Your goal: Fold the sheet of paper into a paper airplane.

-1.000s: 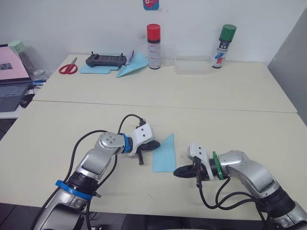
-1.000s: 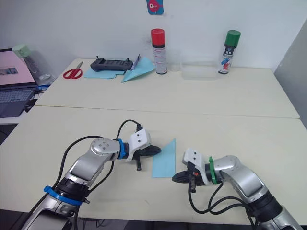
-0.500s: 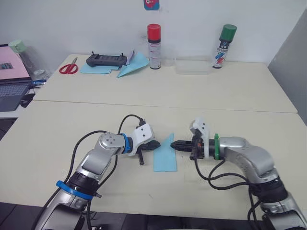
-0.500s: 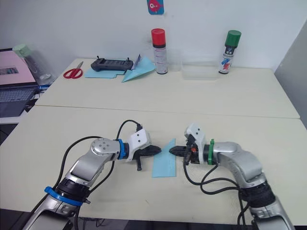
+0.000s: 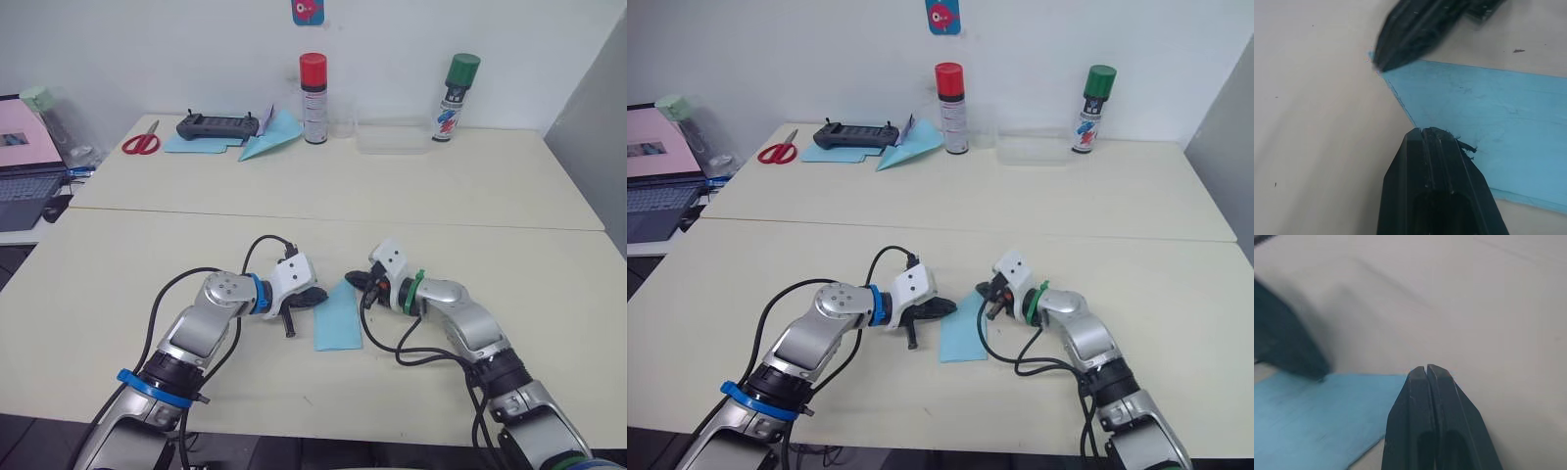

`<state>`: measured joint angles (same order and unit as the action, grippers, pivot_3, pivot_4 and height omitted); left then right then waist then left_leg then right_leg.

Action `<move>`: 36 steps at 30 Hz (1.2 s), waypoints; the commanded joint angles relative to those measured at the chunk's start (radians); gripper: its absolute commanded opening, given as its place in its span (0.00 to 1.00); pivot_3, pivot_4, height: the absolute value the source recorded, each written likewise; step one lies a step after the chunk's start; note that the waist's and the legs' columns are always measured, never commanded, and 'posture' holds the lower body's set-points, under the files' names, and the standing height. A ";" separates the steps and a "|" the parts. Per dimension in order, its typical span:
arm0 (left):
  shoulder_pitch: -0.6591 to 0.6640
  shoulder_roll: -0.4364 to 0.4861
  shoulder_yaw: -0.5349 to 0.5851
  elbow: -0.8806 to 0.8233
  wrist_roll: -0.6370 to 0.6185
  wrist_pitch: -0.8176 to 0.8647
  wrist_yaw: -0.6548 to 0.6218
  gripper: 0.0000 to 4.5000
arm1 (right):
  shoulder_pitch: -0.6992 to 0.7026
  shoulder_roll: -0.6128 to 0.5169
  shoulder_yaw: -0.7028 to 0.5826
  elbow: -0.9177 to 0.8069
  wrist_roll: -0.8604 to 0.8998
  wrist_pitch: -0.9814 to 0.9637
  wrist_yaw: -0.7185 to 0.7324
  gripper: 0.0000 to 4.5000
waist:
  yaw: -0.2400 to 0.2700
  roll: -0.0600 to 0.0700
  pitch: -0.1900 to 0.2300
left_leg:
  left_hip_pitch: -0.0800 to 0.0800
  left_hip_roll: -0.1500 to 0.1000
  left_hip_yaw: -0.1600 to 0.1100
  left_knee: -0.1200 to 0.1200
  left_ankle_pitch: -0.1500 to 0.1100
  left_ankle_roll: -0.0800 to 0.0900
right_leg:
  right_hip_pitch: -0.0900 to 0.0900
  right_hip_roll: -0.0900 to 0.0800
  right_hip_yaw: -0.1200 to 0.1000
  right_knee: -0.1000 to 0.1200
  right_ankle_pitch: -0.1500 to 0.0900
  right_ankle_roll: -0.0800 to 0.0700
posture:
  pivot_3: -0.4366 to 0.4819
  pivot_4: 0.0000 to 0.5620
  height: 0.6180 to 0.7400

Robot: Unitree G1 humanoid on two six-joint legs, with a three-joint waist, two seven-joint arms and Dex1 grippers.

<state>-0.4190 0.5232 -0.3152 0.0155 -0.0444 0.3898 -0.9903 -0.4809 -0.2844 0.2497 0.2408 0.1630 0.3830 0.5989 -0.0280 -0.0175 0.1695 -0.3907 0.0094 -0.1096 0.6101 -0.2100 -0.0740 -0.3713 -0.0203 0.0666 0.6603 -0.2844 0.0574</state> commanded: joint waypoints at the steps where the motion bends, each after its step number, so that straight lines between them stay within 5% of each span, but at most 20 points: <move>1: 0.026 -0.010 -0.068 0.032 0.016 0.021 -0.029 0.00 | 0.011 -0.021 -0.042 0.117 -0.059 -0.026 -0.068 0.01 | 0.000 0.000 -0.001 | 0.000 0.000 0.000 0.000 0.000 0.000 | 0.000 0.000 0.000 0.000 0.000 0.000 | 0.48 0.27 1.00; 6: 0.018 -0.017 -0.068 0.042 0.018 0.016 -0.030 0.00 | 0.014 -0.041 -0.073 0.095 -0.056 -0.066 -0.080 0.01 | 0.002 0.002 -0.002 | 0.004 0.000 0.000 0.000 0.000 0.000 | 0.003 0.000 0.001 0.000 0.000 0.000 | 0.48 0.27 1.00; 16: 0.017 -0.028 -0.060 0.056 0.023 0.007 -0.028 0.00 | 0.147 -0.121 -0.045 -0.359 0.115 0.099 0.151 0.01 | 0.002 0.006 -0.003 | -0.003 0.000 -0.001 -0.001 0.000 0.000 | -0.001 0.000 0.000 0.000 -0.001 0.000 | 0.48 0.27 1.00; 27: -0.042 -0.044 0.079 0.020 -0.130 0.130 -0.071 0.00 | 0.180 -0.127 0.108 -0.337 0.011 0.181 0.142 0.01 | -0.002 0.005 -0.002 | -0.004 0.000 0.000 0.000 0.000 0.000 | -0.002 0.000 0.000 -0.001 -0.001 0.001 | 0.48 0.27 1.00; 32: -0.121 0.089 0.126 0.088 -0.157 0.022 -0.215 0.28 | 0.170 -0.138 0.108 -0.303 -0.005 0.156 0.158 0.00 | -0.009 0.004 -0.002 | -0.005 0.001 -0.001 -0.001 0.000 0.000 | -0.006 0.002 0.000 0.001 -0.001 0.000 | 0.48 0.27 1.00; 36: -0.194 0.128 0.117 0.230 -0.081 -0.244 -0.217 0.55 | 0.162 -0.139 0.103 -0.285 -0.007 0.142 0.172 0.00 | -0.007 0.004 -0.002 | -0.006 0.001 0.000 -0.001 0.000 0.000 | -0.006 0.002 0.000 0.001 -0.001 0.000 | 0.48 0.27 1.00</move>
<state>-0.5928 0.6495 -0.1978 0.2134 -0.1501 0.2650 -1.1949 -0.3289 -0.4095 0.3473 -0.0911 0.1804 0.5119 0.7711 -0.0348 -0.0138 0.1679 -0.3966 0.0106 -0.1096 0.6094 -0.2099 -0.0737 -0.3775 -0.0184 0.0669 0.6606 -0.2854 0.0574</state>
